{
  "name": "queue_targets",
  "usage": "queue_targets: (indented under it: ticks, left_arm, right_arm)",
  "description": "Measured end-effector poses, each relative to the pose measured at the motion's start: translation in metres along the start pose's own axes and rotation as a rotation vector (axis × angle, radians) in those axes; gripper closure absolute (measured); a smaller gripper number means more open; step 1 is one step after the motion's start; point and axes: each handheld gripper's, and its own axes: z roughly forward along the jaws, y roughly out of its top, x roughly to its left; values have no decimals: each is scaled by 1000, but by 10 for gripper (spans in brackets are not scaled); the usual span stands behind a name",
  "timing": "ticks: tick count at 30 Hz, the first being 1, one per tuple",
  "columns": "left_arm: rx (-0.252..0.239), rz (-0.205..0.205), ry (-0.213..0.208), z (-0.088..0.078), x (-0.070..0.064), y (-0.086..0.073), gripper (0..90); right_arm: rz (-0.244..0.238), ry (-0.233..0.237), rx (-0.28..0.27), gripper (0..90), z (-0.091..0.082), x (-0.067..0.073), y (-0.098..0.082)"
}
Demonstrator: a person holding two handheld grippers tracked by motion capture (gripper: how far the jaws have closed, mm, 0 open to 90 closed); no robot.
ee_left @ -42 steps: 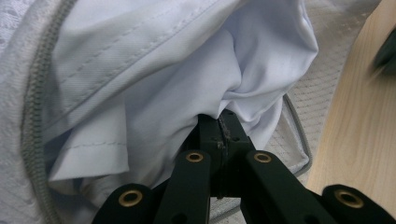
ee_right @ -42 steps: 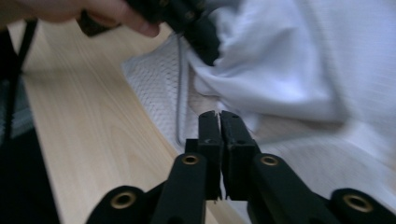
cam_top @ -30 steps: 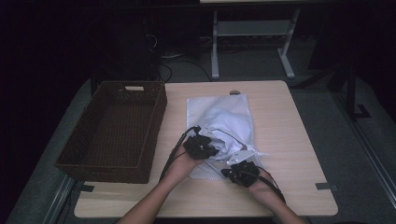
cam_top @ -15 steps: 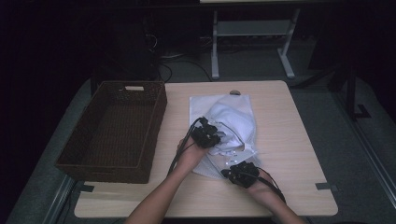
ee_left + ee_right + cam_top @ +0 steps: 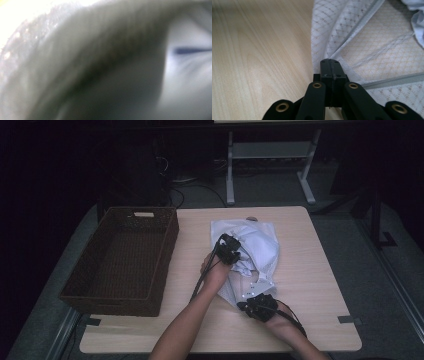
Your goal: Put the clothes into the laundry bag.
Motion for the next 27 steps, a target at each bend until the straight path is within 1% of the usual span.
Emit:
queue_targets:
  ticks: [2, 4, 6, 8, 9, 10, 11, 12, 13, 15, 16, 18, 19, 20, 23, 26, 27]
  left_arm:
    - [2, 5, 16, 4, 1, 4, 900]
    - [2, 1, 27, 9, 3, 7, 900]
    - [-1, -8, 19, 12, 4, 9, 900]
    - [-7, -3, 16, 12, 2, 9, 900]
    - [-9, 1, 11, 11, 1, 9, 900]
    - [-12, 2, -5, 9, 1, 8, 899]
    - [-13, 1, -31, 6, 1, 6, 884]
    - [-13, -3, -48, 4, 2, 5, 846]
    - [-18, -4, -78, -2, 2, 3, 809]
    - [-18, 9, -105, -11, 1, 0, 718]
    - [-19, 12, -127, -16, 0, -3, 677]
    - [-27, 19, -163, -29, -2, -10, 620]
    - [-36, 19, -185, -36, -2, -13, 603]
    - [-48, 18, -198, -44, -2, -16, 595]
    - [-80, 25, -215, -68, 1, -23, 585]
    - [-116, 23, -212, -90, 11, -27, 617]
    - [-129, 22, -201, -96, 15, -27, 628]
  right_arm:
    - [0, 2, 1, 900, 0, -1, 0]
    - [3, 2, 1, 900, -1, -1, -1]
    - [1, -2, 1, 900, -1, -2, -1]
    - [7, -2, 2, 900, -1, -3, -1]
    - [12, 3, 1, 900, -1, -3, -1]
    - [13, 3, 0, 900, -1, -4, -1]
    - [14, 2, 0, 900, -1, -3, -1]
    - [15, 2, 1, 900, -1, -3, -1]
    - [15, 3, 0, 900, -1, -3, -1]
    - [16, 8, -1, 900, -2, -4, -2]
    - [14, 8, -1, 900, -2, -5, -2]
    - [16, 10, 1, 900, -2, -5, -2]
    - [17, 12, 0, 900, -2, -5, -2]
    - [22, 14, 0, 900, -2, -5, -2]
    - [28, 19, -1, 900, -2, -6, -2]
    - [29, 17, -1, 900, -2, -5, -2]
    - [29, 18, -1, 900, -2, -5, -2]
